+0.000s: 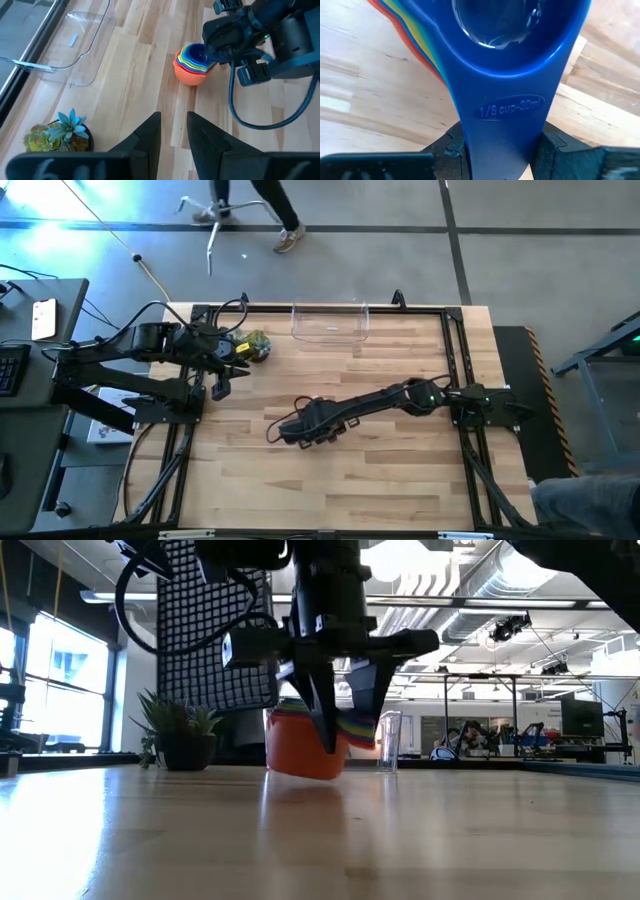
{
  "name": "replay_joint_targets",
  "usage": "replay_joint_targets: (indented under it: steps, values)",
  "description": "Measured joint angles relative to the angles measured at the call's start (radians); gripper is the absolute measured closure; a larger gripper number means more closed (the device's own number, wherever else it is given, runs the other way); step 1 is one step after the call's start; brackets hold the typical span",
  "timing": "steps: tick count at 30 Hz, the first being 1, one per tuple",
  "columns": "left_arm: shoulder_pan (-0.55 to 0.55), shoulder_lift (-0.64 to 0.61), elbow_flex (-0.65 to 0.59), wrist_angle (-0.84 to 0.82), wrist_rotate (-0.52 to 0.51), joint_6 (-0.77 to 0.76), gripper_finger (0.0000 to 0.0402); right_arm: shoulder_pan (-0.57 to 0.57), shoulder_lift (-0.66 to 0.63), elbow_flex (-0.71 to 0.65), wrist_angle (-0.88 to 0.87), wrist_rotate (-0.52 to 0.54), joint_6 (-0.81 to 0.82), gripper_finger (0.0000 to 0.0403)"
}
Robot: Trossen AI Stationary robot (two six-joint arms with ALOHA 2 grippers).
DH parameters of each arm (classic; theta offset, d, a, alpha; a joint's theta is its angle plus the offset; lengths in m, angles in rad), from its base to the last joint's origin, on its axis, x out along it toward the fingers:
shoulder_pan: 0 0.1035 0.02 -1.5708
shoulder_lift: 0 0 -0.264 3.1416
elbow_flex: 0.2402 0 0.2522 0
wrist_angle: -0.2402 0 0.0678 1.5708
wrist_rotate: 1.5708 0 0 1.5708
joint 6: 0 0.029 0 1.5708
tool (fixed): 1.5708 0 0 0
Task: Nest measuring cups in basket
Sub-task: Put the stacked measuring cups into the transparent bin
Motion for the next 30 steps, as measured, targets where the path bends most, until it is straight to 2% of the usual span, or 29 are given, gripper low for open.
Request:
replay_joint_targets:
  steps: [3, 6, 20, 30]
  values:
    - [0.0, 0.0, 0.0, 0.0, 0.0, 0.002, 0.0316, -0.004, -0.003, 0.034, -0.01, 0.044, -0.004, 0.0285]
    - [0.0, 0.0, 0.0, 0.001, 0.0, 0.0, 0.0316, -0.024, -0.017, 0.028, -0.024, 0.045, -0.016, 0.0286]
    - [0.0, 0.0, 0.0, 0.002, -0.004, -0.001, 0.0316, -0.156, -0.079, 0.031, -0.047, 0.081, -0.289, 0.0286]
    - [0.002, 0.0, 0.0, 0.003, -0.118, -0.001, 0.0316, -0.278, -0.14, 0.032, -0.05, 0.153, -0.518, 0.0286]
